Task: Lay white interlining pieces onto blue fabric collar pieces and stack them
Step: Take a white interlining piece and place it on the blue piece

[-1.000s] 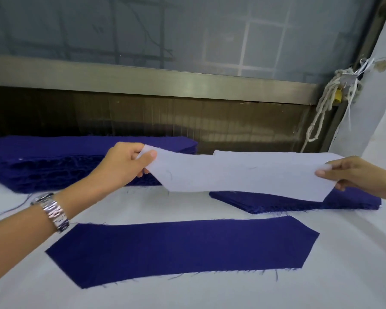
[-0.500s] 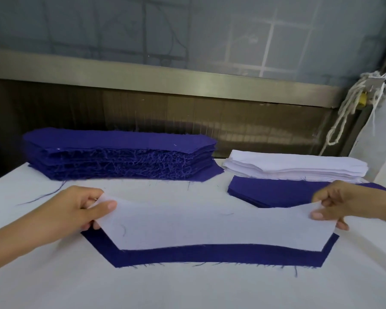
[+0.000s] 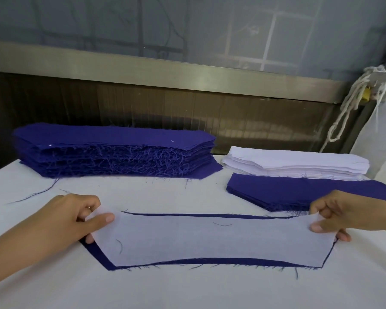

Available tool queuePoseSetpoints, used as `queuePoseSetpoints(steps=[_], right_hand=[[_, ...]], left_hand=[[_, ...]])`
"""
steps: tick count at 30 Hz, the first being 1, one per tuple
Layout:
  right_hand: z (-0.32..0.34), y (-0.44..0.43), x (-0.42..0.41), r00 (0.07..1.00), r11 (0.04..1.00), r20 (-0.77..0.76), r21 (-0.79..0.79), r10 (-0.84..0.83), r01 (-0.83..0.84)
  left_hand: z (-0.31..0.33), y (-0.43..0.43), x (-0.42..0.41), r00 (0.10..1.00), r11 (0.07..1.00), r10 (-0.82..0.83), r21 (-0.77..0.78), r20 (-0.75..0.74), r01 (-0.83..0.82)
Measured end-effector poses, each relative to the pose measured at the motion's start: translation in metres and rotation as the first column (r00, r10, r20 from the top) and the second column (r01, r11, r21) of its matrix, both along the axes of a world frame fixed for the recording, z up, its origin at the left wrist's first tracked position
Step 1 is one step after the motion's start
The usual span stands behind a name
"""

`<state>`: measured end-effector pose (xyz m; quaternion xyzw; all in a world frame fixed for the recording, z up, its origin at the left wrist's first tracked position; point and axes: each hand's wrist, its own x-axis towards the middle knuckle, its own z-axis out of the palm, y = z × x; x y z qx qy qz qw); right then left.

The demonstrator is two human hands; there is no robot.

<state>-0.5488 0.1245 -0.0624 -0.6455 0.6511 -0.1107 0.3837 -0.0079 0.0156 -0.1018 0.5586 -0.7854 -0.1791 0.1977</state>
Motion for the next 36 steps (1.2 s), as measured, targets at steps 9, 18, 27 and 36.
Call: queuePoseSetpoints(steps=[9,18,27,36], right_hand=[[-0.003,-0.001,0.001,0.999,0.999,-0.003,0.024,-0.04,0.041],[0.001,-0.001,0.009,0.997,0.997,-0.034,0.034,-0.074,0.075],[0.001,0.001,0.002,0.988,0.995,-0.12,0.015,-0.1,0.102],[-0.007,0.002,-0.022,0.977,0.987,-0.166,0.061,-0.134,0.146]], left_hand=[[-0.012,-0.003,0.004,0.999,0.998,0.014,-0.069,0.039,-0.011],[-0.013,-0.006,0.008,0.997,0.997,-0.018,-0.076,0.076,0.024],[-0.017,-0.014,0.022,0.999,0.985,-0.007,-0.174,0.036,0.013],[-0.007,-0.018,0.031,1.0,0.997,0.027,-0.072,0.003,-0.027]])
